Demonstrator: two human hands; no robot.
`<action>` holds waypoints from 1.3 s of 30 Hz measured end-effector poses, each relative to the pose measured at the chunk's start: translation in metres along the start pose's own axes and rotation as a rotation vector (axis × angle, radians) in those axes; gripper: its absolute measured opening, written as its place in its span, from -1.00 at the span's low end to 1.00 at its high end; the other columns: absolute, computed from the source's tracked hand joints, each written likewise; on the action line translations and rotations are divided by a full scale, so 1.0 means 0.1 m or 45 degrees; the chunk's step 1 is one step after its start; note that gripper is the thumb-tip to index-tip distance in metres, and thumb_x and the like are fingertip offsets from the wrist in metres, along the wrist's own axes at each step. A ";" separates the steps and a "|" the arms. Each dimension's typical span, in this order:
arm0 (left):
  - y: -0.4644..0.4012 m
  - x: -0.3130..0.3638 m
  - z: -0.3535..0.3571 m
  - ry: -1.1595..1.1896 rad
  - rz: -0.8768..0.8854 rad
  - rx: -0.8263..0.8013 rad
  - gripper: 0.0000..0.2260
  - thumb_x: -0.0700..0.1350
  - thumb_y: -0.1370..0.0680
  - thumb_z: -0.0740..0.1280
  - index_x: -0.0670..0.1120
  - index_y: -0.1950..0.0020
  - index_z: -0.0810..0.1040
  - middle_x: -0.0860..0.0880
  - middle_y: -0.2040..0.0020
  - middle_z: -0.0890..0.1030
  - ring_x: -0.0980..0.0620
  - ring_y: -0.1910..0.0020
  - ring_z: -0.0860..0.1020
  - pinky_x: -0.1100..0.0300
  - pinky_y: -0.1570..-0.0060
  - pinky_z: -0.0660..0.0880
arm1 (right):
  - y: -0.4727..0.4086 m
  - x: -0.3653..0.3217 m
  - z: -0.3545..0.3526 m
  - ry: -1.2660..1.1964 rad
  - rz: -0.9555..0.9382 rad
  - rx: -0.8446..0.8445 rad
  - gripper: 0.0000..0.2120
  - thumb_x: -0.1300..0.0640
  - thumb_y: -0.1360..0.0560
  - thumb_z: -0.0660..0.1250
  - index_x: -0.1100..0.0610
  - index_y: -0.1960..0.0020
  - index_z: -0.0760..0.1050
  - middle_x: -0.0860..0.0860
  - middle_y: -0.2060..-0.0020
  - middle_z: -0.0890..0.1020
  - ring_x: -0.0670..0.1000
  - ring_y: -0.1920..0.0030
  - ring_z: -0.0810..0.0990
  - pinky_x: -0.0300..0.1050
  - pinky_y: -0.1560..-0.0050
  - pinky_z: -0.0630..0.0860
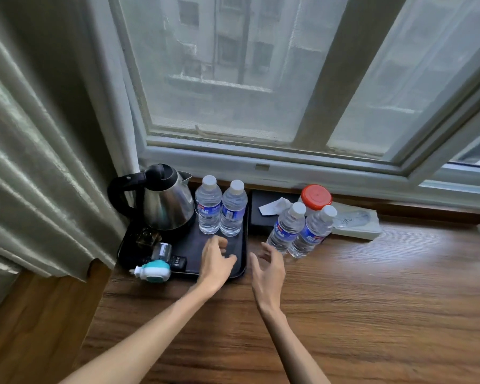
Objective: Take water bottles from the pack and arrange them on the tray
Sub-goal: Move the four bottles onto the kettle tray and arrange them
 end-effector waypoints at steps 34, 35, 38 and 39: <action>0.33 0.52 0.59 0.142 0.149 -0.037 -0.53 0.14 -0.23 0.61 0.06 -0.08 0.61 0.12 0.04 0.71 0.23 0.02 0.65 0.05 0.04 0.64 | -0.21 0.40 -0.79 -0.051 0.041 0.010 -0.56 0.02 -0.39 0.57 0.05 -0.23 0.59 -0.11 -0.08 0.70 -0.12 -0.13 0.64 -0.09 -0.14 0.55; 0.38 0.45 0.48 0.182 0.136 -0.013 -0.51 0.12 -0.22 0.63 0.05 -0.07 0.61 0.12 0.04 0.72 0.22 0.01 0.66 0.03 0.03 0.64 | -0.13 0.35 -0.75 -0.055 0.029 0.009 -0.53 -0.02 -0.39 0.57 0.06 -0.24 0.58 -0.11 -0.10 0.70 -0.10 -0.14 0.64 -0.08 -0.15 0.56; 0.45 0.30 0.13 0.219 0.122 0.059 -0.49 0.10 -0.18 0.67 0.04 -0.06 0.62 0.12 0.05 0.72 0.19 -0.01 0.67 0.02 0.01 0.65 | 0.05 0.16 -0.55 -0.062 -0.012 -0.007 -0.47 -0.15 -0.36 0.53 0.08 -0.24 0.59 -0.10 -0.10 0.70 -0.09 -0.15 0.65 -0.05 -0.15 0.56; 0.46 0.27 -0.01 0.225 0.122 0.087 -0.48 0.12 -0.17 0.67 0.04 -0.05 0.62 0.12 0.05 0.72 0.19 -0.01 0.67 0.02 0.01 0.65 | 0.09 0.09 -0.47 -0.070 -0.016 -0.021 -0.48 -0.15 -0.37 0.53 0.08 -0.24 0.59 -0.10 -0.09 0.71 -0.09 -0.14 0.65 -0.04 -0.15 0.57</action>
Point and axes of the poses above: each hand's wrist, its own y-axis away from the middle knuckle, its own z-axis out of the palm, x = y × z, the point moved 10 cm from there along -y, towards the middle knuckle
